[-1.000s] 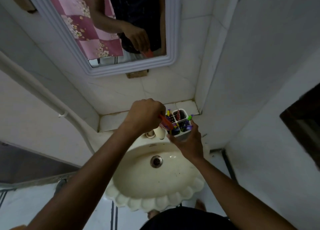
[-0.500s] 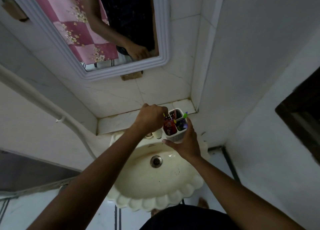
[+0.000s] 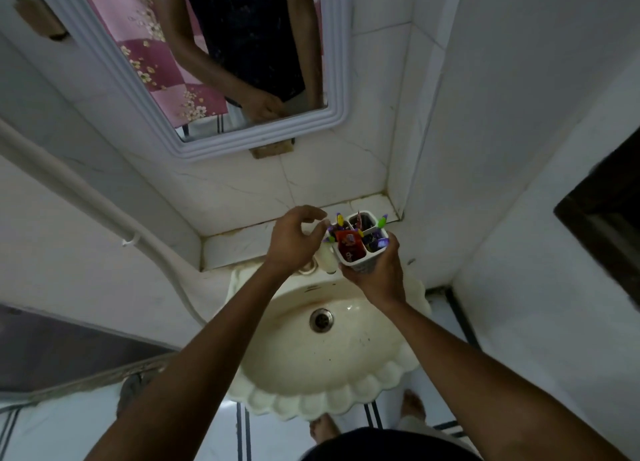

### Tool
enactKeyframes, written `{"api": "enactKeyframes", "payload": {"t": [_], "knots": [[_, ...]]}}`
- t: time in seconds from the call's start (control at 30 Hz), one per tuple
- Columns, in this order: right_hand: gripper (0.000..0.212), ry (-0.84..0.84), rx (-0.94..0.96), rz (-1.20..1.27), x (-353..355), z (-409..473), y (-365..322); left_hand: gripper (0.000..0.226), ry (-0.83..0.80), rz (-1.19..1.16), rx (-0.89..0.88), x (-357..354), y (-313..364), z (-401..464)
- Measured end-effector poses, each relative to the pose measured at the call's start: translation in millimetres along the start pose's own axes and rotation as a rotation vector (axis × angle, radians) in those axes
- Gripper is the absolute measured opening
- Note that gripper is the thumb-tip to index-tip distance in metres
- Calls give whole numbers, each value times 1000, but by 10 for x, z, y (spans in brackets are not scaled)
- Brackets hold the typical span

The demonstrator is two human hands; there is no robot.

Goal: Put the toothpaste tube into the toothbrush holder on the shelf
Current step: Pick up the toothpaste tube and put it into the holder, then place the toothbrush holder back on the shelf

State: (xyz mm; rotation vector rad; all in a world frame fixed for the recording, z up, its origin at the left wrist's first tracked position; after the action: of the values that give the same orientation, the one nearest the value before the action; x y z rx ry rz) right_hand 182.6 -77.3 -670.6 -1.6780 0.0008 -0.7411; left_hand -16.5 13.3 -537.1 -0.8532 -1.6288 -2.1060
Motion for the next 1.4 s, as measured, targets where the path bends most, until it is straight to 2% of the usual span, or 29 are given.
{"api": "enactKeyframes", "payload": {"t": [0.17, 0.43, 0.6, 0.8, 0.97, 1.3, 1.4], "knots": [[126, 51, 18, 31, 151, -32, -111, 24, 40, -70, 39, 197, -165, -32], [126, 169, 142, 43, 575, -83, -654, 36, 87, -11, -75, 591, 91, 11], [122, 268, 267, 55, 924, -39, -1229, 40, 191, 61, -184, 1006, 473, 55], [115, 353, 473, 171, 1436, 52, -2245, 41, 377, 119, -329, 1593, 1263, 105], [116, 435, 660, 291, 2066, 18, -3242, 44, 535, 155, -382, 2108, 2101, 182], [115, 541, 875, 500, 3260, -127, -4806, 36, 745, 178, -583, 2978, 3642, 228], [115, 577, 928, 543, 3583, -178, -5247, 41, 842, 257, -654, 3302, 4101, 299]]}}
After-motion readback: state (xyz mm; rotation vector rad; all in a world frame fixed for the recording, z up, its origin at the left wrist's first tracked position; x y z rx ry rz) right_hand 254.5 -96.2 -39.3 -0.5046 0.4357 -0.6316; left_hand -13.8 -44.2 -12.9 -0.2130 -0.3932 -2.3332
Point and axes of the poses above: each hand's wrist, its own z-axis towards the middle knuckle, its own x-axis out of the back of the hand, y = z × x, the point moved 9 cm from there along z, towards the middle knuckle, and after that the axes turned 2 degrees about -z, right-handed, at the moved point
